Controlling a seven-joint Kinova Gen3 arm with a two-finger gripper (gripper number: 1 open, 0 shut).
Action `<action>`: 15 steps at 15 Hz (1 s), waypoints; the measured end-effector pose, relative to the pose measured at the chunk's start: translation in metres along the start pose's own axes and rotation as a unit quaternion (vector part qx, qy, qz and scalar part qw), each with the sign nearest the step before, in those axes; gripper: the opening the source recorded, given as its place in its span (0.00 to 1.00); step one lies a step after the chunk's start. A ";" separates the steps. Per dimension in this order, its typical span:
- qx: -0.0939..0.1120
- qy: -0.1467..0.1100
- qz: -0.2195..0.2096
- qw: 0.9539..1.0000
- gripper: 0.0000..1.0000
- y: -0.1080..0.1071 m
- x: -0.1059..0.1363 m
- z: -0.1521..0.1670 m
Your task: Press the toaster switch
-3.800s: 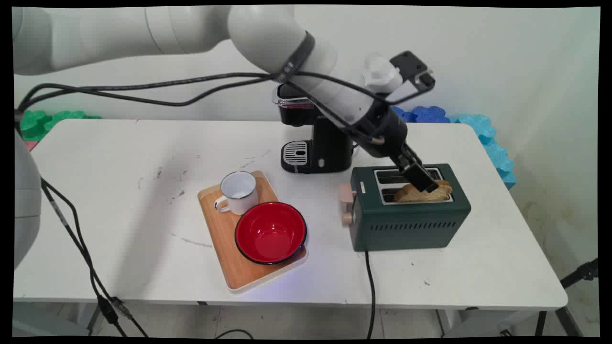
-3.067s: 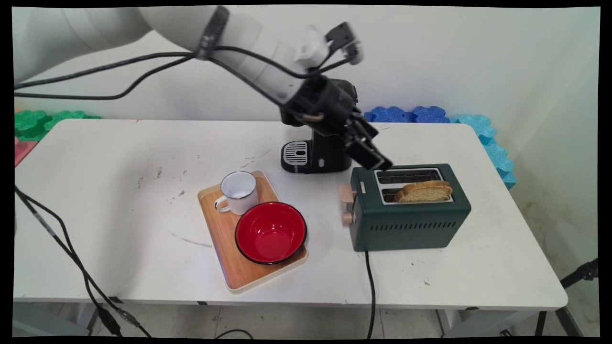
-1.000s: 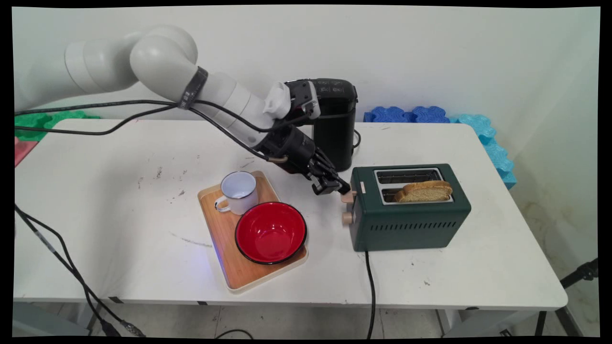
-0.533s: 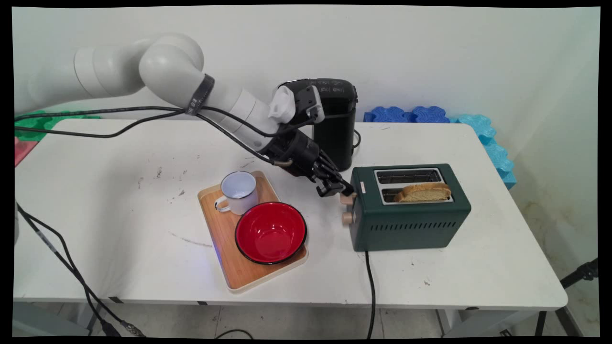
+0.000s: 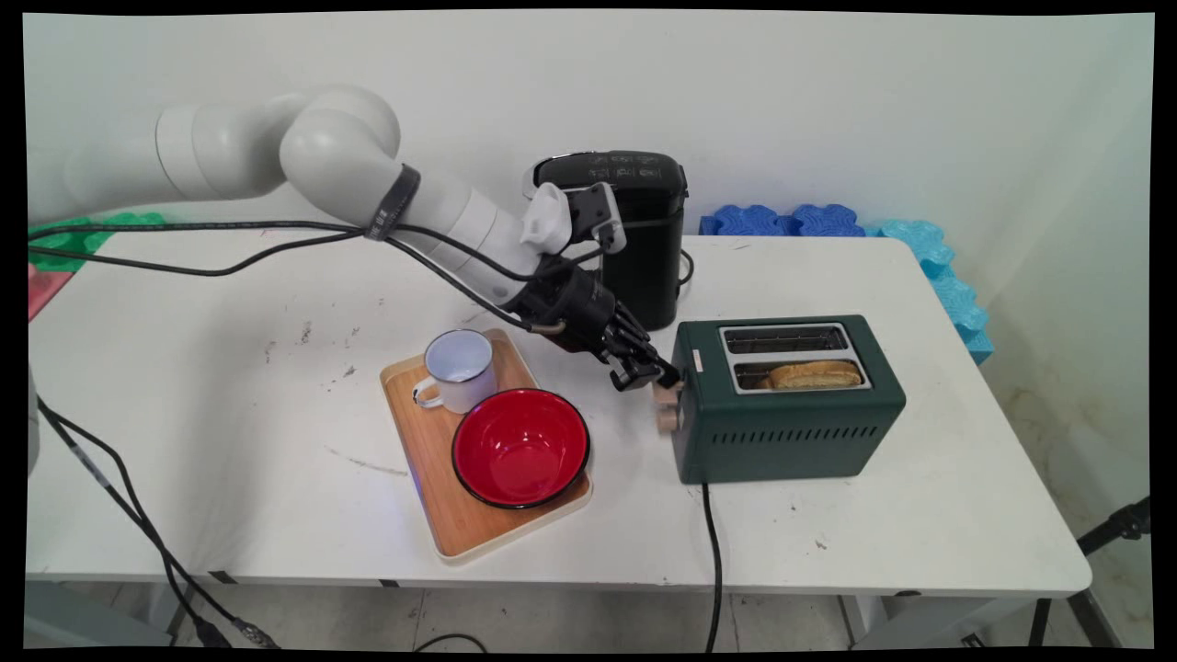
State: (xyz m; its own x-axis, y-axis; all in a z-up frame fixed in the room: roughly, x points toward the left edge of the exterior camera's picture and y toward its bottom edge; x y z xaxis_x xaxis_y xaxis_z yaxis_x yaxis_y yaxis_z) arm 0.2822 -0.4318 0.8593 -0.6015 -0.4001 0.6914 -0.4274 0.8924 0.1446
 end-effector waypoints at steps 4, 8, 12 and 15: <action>0.004 -0.002 -0.005 1.000 0.00 -0.001 -0.004 0.005; 0.008 -0.005 -0.010 1.000 0.00 -0.001 -0.010 0.010; 0.010 -0.007 -0.015 1.000 0.00 0.000 -0.014 0.013; 0.012 -0.006 -0.018 1.000 0.00 0.002 -0.015 0.014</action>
State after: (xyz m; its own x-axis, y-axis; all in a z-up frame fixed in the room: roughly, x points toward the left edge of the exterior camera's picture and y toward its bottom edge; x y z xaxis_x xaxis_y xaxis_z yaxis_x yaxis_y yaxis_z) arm 0.2807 -0.4274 0.8390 -0.5938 -0.4348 0.6770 -0.4643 0.8724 0.1529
